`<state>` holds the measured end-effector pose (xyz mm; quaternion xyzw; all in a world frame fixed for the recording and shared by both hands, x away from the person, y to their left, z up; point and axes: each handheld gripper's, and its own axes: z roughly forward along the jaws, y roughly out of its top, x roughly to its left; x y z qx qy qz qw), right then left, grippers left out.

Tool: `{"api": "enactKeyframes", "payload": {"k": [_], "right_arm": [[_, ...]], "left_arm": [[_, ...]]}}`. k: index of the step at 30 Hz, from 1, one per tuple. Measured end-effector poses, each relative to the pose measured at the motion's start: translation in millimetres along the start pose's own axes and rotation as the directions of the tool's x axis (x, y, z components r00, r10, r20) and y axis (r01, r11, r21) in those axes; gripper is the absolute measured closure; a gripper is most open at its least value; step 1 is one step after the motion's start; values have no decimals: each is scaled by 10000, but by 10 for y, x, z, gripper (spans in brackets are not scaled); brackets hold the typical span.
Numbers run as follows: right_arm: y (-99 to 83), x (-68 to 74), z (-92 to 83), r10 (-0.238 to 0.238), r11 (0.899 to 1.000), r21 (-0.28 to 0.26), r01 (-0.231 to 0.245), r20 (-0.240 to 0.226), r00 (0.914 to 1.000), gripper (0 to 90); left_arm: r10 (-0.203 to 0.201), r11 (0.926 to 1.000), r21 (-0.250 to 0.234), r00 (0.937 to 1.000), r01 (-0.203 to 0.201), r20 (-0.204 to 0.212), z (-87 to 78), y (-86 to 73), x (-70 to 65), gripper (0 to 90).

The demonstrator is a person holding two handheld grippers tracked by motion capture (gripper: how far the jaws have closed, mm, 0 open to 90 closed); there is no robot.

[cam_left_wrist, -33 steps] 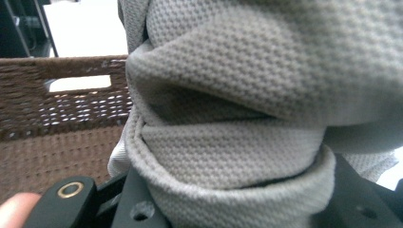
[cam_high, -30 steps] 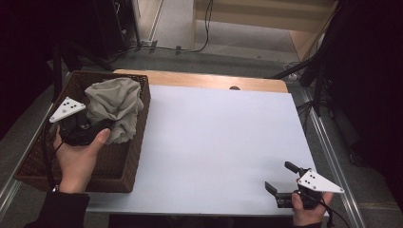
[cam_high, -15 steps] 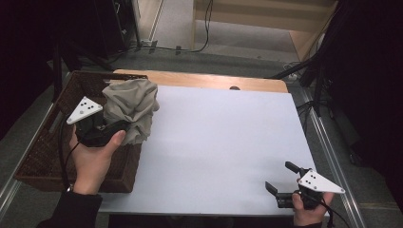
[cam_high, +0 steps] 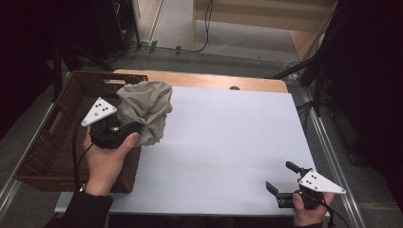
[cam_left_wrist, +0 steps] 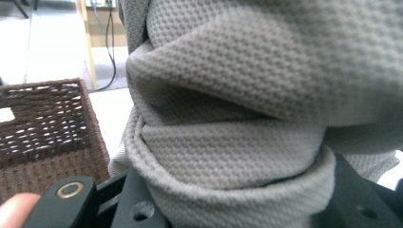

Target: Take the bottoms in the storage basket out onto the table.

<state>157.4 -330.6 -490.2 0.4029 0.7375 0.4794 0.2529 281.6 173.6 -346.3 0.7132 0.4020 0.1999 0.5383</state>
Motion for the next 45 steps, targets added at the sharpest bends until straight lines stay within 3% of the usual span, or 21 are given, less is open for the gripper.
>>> {"api": "enactKeyframes", "payload": {"k": [20, 22, 28, 42, 45], "right_arm": [[-4, -8, 7, -57, 10000, -2, 57, 20, 10000, 0], [-6, -11, 7, -52, 10000, 18, 52, 0, 10000, 0], [-10, -12, 12, -26, 10000, 56, 26, 26, 10000, 0], [-14, -15, 23, -63, 10000, 62, 63, 10, 10000, 0], [-13, -13, 22, -61, 9999, 84, 61, 10, 10000, 0]], "left_arm": [[283, 9992, -314, 9968, -260, 753, 209, -31, -285, 608], [293, 9989, -381, 9938, -254, 1069, 254, -45, -312, 608], [376, 9982, -524, 9895, -305, 1398, 367, -81, -422, 607], [961, 9952, -351, 9794, -913, 1778, 566, -174, -657, 600], [1152, 9932, -62, 9757, -1160, 1867, 645, -218, -727, 598]]}}
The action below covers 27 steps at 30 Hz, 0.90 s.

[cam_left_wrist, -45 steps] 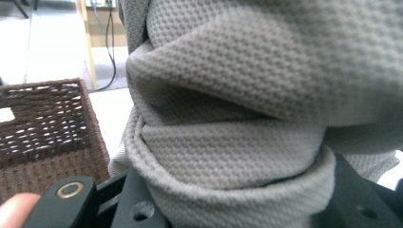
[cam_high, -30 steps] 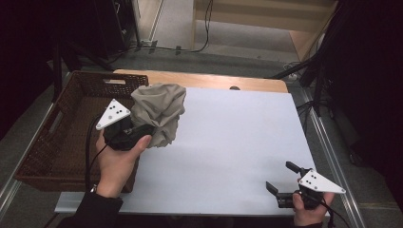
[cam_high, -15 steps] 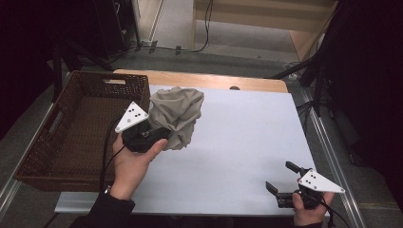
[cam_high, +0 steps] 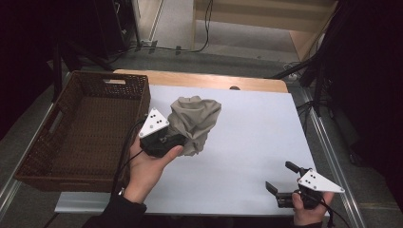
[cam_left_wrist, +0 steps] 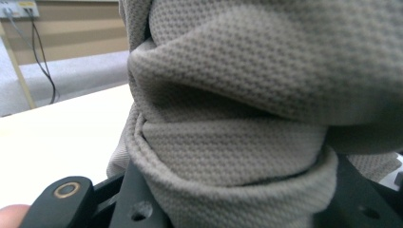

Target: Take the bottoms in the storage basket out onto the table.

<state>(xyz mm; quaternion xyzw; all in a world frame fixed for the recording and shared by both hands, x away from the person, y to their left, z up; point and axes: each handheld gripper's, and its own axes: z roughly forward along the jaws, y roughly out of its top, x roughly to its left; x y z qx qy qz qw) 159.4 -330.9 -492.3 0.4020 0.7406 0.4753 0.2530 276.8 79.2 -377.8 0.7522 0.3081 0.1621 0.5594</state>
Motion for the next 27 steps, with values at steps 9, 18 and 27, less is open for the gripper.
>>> {"api": "enactKeyframes", "payload": {"k": [9, 18, 27], "right_arm": [[-2, 2, 1, 95, 9999, 39, -95, 14, 10000, 0], [-4, -4, 3, 103, 9999, 15, -103, 0, 9999, 0], [-4, -9, 4, 58, 10000, 44, -58, 0, 10000, 0]], "left_arm": [[19, 9979, 651, 9989, -49, 465, 197, -127, -125, 590], [-79, 9927, 1205, 9969, -16, 781, 362, -266, -229, 582], [-186, 9819, 1894, 9955, 6, 929, 541, -403, -316, 563]]}}
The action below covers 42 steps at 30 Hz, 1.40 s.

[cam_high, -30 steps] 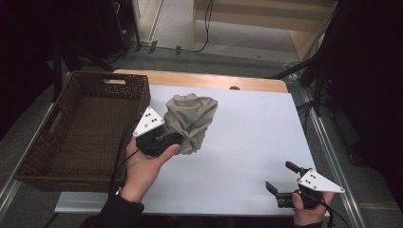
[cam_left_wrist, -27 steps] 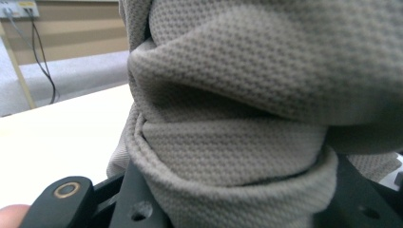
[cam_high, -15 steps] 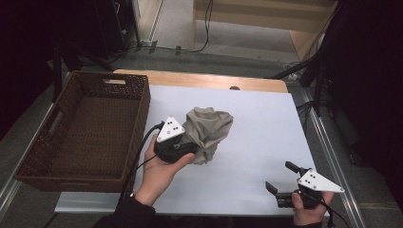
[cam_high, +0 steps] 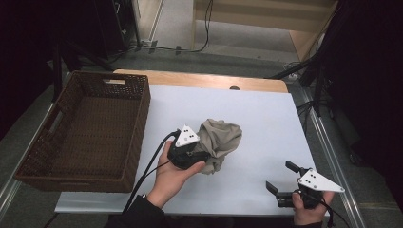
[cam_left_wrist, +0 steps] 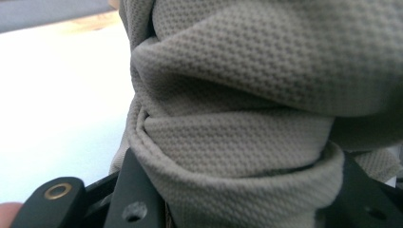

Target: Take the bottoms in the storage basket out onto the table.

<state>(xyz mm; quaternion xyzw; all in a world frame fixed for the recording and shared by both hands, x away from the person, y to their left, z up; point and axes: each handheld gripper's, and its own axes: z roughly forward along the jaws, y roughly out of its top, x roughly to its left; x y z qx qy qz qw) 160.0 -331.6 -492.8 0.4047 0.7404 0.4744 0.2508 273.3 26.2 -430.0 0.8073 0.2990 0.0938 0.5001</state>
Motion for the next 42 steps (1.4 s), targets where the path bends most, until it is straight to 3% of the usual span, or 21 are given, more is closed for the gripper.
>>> {"api": "enactKeyframes", "payload": {"k": [10, 15, 16, 18, 19, 27, 30, 42], "right_arm": [[-2, -8, 0, 7, 10000, 20, -7, 4, 10000, 0], [-3, -10, 0, 37, 10000, 25, -37, 18, 10000, 0], [-3, -10, -1, 37, 10000, 26, -37, 20, 10000, 0], [-3, -10, -4, 59, 10000, 33, -59, 22, 10000, 0], [-3, -10, -5, 70, 10000, 18, -70, 17, 10000, 0], [-2, -9, 0, 3, 10000, 12, -3, 8, 10000, 0], [-4, -8, 2, 29, 10000, 22, -29, 14, 10000, 0], [-6, -1, 15, 19, 10000, 44, -19, 2, 10000, 0]], "left_arm": [[-97, 9974, 721, 9999, 89, 107, 222, -117, -34, 531], [-212, 9936, 1114, 9988, 162, 443, 302, -163, -41, 488], [-226, 9925, 1210, 9988, 172, 439, 318, -171, -48, 469], [-273, 9909, 1330, 9986, 210, 458, 333, -180, -56, 349], [-293, 9912, 1307, 9985, 231, 458, 331, -179, -60, 349], [-212, 9957, 910, 9987, 169, 464, 242, -139, -73, 41], [-218, 9973, 717, 9988, 186, 449, 170, -129, -64, 0], [28, 9998, 189, 9996, -34, 295, -132, -180, -107, 0]]}}
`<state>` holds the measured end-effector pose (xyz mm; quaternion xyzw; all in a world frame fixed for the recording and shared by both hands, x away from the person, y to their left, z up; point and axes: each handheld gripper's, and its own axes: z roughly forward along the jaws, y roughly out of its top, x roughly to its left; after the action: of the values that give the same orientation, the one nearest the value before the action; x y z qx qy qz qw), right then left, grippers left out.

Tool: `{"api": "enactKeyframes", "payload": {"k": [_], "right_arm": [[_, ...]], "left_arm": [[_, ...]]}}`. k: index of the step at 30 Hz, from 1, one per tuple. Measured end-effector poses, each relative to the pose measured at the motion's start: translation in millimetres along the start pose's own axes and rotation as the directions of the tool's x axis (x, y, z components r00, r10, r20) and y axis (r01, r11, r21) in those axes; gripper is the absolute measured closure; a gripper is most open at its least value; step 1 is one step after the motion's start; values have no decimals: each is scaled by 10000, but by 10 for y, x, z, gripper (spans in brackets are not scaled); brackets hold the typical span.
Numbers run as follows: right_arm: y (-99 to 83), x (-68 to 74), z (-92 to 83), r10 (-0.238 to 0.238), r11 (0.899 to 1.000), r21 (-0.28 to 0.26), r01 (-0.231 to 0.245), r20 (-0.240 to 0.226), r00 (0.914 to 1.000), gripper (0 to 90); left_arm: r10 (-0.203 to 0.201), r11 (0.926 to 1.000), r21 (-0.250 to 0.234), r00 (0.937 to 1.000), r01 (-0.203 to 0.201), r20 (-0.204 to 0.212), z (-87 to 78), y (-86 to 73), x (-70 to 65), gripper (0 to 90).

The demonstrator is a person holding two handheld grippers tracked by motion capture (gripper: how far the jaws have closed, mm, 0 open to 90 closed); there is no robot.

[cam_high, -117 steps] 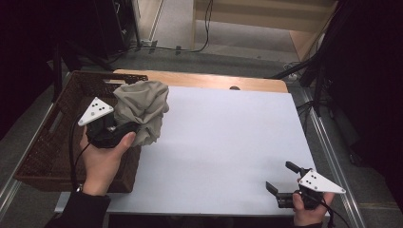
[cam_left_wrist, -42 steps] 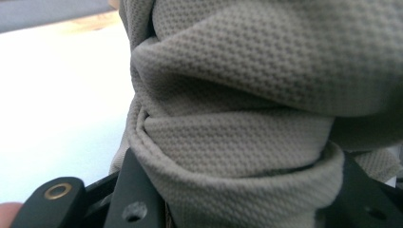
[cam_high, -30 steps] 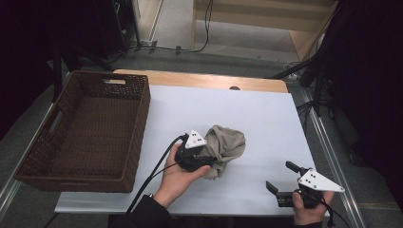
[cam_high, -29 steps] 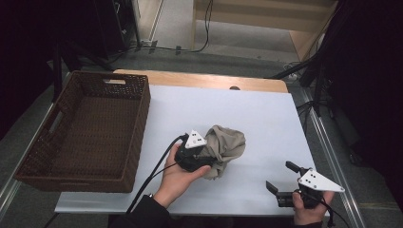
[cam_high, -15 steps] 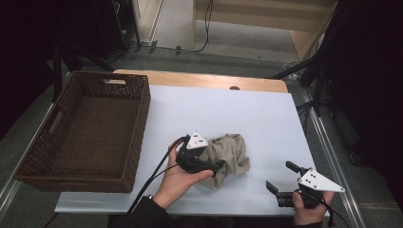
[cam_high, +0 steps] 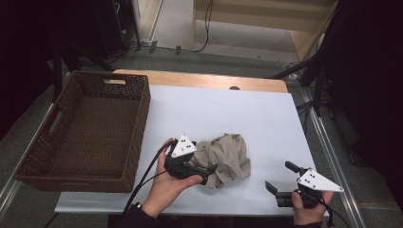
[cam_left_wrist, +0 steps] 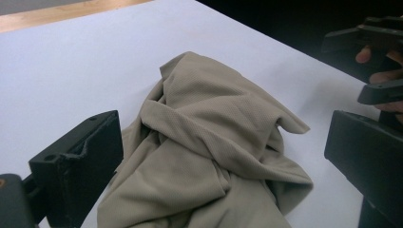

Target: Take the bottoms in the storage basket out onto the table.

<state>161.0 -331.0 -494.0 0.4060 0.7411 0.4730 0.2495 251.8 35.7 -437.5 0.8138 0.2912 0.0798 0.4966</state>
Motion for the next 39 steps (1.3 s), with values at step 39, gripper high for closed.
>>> {"api": "enactKeyframes", "payload": {"k": [39], "right_arm": [[-9, 25, 27, -6, 9999, 173, 6, 3, 10000, 0]], "left_arm": [[-211, 9981, -595, 9944, 150, -1034, -820, -593, -72, 49]]}}
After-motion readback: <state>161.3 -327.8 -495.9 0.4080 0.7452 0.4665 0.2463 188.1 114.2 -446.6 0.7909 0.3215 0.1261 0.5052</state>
